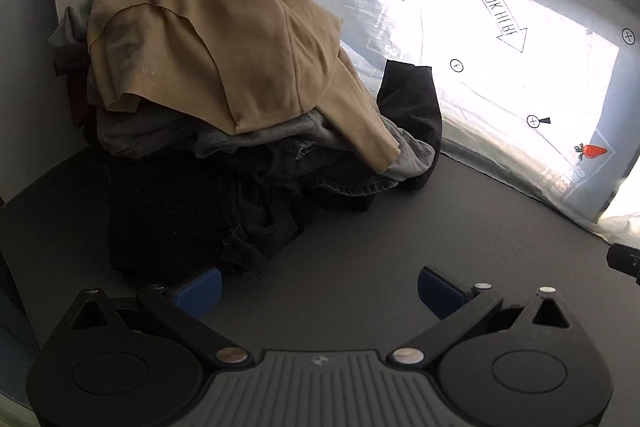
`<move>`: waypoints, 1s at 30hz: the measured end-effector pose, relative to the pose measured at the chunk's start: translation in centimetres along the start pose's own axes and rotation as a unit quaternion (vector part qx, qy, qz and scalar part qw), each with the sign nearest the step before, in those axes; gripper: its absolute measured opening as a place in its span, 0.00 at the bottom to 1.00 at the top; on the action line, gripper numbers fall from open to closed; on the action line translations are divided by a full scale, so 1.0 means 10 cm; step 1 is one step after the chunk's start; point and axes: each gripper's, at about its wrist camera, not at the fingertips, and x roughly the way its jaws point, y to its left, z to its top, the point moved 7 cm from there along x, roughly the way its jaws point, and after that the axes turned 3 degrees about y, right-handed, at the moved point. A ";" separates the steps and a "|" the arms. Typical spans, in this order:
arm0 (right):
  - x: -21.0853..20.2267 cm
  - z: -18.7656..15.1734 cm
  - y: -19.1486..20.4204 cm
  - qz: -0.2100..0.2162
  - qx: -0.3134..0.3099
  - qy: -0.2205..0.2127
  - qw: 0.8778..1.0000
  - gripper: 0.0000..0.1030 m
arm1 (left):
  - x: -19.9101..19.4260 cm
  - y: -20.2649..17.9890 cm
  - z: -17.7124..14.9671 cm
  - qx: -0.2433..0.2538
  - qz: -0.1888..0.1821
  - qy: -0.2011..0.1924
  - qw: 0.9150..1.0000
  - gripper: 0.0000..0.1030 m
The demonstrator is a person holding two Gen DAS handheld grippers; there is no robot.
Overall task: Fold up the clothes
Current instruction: 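Reach both tools into the clothes pile and grasp the beige shirt, then pull the beige shirt out of the pile onto the open table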
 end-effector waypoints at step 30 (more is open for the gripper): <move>1.27 0.97 2.57 0.403 0.192 0.031 0.894 0.07 | 0.90 1.73 1.09 -0.199 -0.009 -0.030 0.980 0.66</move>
